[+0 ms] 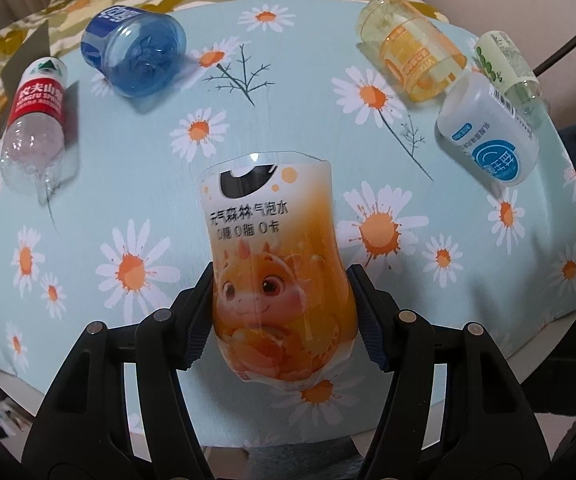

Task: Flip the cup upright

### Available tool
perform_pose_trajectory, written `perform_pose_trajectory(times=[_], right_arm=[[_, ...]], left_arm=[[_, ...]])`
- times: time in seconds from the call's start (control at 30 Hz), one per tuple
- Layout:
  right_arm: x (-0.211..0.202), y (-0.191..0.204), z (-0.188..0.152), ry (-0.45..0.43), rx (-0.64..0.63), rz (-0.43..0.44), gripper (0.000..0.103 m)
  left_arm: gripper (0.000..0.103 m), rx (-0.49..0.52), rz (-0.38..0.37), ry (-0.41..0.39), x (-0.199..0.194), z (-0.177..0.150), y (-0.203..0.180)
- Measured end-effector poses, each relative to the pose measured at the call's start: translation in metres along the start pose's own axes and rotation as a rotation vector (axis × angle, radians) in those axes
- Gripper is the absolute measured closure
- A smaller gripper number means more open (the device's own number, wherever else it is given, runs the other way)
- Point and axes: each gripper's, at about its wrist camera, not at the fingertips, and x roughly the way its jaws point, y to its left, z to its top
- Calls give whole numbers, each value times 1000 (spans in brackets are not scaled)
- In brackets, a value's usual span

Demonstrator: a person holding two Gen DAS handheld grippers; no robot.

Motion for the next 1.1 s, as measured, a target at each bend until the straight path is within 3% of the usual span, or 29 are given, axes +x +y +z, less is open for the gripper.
perform_pose_trajectory(times=[0.07,0.1,0.13,0.47,0.73,0.9,1.1], right_arm=[[-1,1,0,0,-5,-1,0],[-1,1,-1,0,-7,-2,0],[-2,2,-1,-2,-11,-4,0],[-24,4,-9,-44,-19,-18,1],[-50,13,1,-51,-57,37,1],[-50,27,23,11,-70,103,1],[-18,63,51,160,-127,157,1]], left_arm=[[20,-3,8,-3,1,3,-1],[6,-8,13,-10,0,2,-1],[1,-14,15,-24,-2,2,0],[1,-13,61,-79,-33,-6,7],[0,-59,107,-115,-94,-23,22],[0,-124,109,-124,-116,-38,53],[0,-151,105,-116,-110,-57,96]])
